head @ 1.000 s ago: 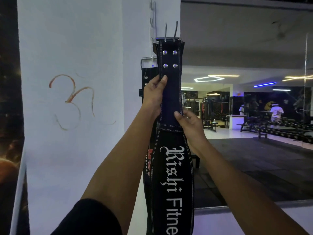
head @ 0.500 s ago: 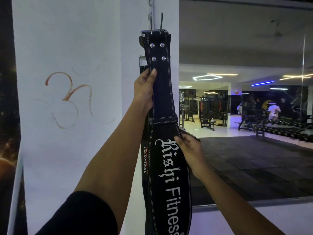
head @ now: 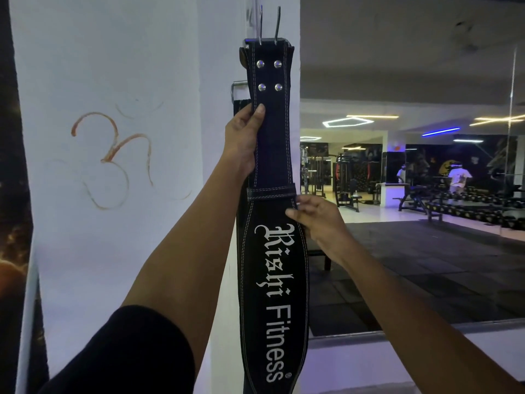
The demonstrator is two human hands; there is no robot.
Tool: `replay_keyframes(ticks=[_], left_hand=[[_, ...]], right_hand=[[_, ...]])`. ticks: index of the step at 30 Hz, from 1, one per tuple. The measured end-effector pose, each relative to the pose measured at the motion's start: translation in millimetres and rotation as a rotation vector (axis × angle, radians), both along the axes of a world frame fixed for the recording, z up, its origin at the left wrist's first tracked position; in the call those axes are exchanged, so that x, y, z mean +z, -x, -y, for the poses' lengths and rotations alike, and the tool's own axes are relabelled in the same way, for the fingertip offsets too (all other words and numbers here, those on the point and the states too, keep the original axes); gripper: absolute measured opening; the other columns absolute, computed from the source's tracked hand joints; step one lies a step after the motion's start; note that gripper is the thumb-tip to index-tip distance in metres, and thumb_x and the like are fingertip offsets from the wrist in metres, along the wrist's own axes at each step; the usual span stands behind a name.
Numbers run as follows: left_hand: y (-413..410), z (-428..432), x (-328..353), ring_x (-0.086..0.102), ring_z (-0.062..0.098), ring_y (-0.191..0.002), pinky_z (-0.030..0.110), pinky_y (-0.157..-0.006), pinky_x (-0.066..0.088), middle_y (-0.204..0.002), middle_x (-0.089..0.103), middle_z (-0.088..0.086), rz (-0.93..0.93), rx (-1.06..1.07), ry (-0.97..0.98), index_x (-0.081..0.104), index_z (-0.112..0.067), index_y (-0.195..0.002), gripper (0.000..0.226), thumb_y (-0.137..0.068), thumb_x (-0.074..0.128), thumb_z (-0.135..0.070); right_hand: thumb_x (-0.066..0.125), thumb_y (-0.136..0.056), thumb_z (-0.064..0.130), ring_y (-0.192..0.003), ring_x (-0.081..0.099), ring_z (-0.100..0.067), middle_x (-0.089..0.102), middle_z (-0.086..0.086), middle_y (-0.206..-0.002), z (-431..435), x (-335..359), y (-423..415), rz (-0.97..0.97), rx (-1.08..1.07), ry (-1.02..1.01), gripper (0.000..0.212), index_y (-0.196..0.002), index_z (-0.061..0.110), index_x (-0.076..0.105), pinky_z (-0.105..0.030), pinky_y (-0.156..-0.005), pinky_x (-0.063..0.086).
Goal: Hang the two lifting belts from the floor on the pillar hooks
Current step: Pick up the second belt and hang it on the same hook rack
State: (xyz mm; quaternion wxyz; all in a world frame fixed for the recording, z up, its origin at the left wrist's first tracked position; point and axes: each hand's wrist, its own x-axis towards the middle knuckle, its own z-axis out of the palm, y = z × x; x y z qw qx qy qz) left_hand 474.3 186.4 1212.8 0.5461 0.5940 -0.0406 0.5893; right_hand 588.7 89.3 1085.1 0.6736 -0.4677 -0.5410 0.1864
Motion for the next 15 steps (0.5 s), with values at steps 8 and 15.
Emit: replay_keyframes(ticks=[8, 15], left_hand=[[0.1, 0.7, -2.3, 0.068, 0.013, -0.076, 0.032, -0.078, 0.058, -0.091, 0.070, 0.004, 0.013, 0.010, -0.011, 0.058, 0.002, -0.120, 0.033, -0.093, 0.054, -0.016], [1.0, 1.1, -19.0, 0.068, 0.012, -0.072, 0.029, -0.072, 0.059, -0.088, 0.069, 0.004, 0.001, 0.016, 0.026, 0.058, 0.003, -0.118, 0.031, -0.093, 0.054, -0.015]], right_hand=[[0.072, -0.077, 0.019, -0.110, 0.063, -0.030, 0.070, -0.004, -0.099, -7.6, 27.8, 5.8, -0.014, 0.022, -0.121, 0.022, -0.092, 0.032, 0.062, -0.058, -0.098, 0.046], [0.056, -0.088, 0.007, -0.089, 0.063, -0.011, 0.067, 0.003, -0.092, -12.0, 57.3, 21.5, -0.036, 0.050, -0.195, 0.017, -0.090, 0.022, 0.063, -0.040, -0.100, 0.049]])
